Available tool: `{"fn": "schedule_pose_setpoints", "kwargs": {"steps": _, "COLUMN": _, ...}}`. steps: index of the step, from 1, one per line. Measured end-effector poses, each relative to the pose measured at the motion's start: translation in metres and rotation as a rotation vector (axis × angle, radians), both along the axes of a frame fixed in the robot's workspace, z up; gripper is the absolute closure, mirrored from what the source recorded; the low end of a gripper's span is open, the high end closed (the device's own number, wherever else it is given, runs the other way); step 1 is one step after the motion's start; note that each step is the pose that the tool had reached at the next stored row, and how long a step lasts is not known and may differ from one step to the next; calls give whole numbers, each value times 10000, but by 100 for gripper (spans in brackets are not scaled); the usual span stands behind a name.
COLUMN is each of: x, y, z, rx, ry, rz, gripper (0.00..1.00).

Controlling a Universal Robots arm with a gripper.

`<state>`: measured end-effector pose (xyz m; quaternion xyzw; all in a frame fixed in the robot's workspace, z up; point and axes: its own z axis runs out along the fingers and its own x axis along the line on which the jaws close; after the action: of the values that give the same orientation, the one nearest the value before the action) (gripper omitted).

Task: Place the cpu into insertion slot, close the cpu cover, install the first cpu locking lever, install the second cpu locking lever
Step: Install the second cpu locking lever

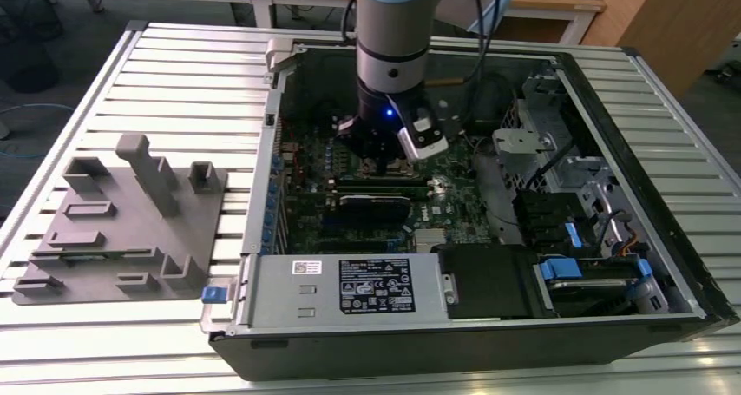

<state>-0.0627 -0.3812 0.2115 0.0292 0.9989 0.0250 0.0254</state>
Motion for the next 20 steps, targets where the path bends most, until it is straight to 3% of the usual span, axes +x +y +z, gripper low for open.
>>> {"fn": "schedule_pose_setpoints", "kwargs": {"steps": 20, "x": -174, "y": -2, "z": -45, "rx": 12, "ry": 1, "rz": 1, "gripper": 90}}
